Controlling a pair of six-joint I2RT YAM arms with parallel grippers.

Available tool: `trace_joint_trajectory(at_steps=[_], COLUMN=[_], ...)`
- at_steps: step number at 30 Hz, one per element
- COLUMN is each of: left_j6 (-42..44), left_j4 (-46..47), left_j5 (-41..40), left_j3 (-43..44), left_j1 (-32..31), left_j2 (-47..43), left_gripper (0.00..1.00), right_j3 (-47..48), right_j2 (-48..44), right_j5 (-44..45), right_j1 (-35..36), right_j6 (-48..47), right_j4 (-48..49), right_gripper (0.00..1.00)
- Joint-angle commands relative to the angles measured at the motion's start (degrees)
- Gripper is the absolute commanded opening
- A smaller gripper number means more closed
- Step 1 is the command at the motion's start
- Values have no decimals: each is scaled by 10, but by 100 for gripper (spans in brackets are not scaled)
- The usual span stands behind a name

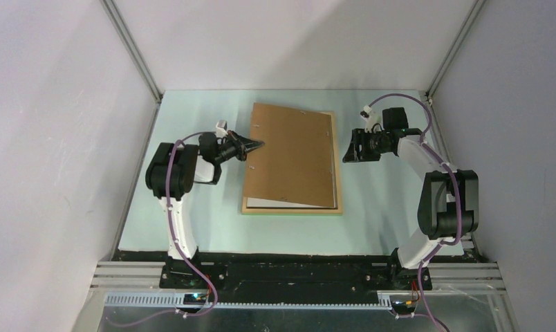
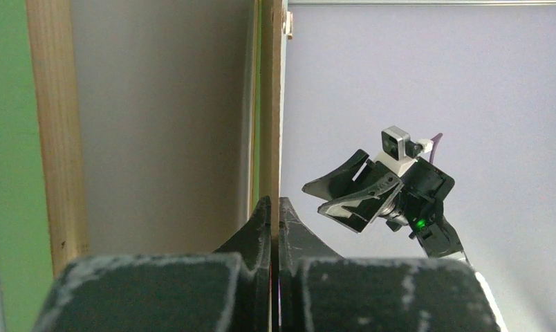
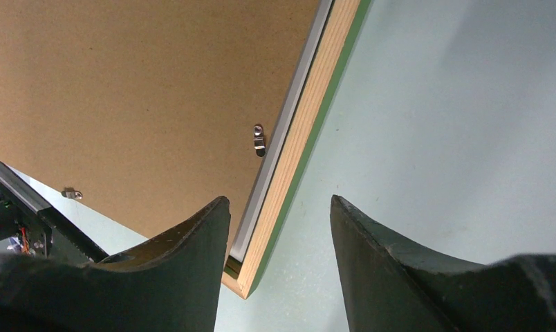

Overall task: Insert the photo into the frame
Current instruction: Place the photo frame item in the photo frame.

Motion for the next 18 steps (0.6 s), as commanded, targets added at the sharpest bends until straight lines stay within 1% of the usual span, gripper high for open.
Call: trace_joint_trajectory(at_steps=[1,18], left_j6=[2,13], left_j4=[30,22], left_j5=[-6,-19], left_j3=[24,27], left_j1=[-4,-11], left_j2=[0,7], left_gripper=[0,0], right_j3=[4,-5], right_j2=[-4,-7], right_j5=[-14,-16], right_j1=[-2,-4], right_j6=[0,-1], right_j4=[0,4], right_gripper=[59,59])
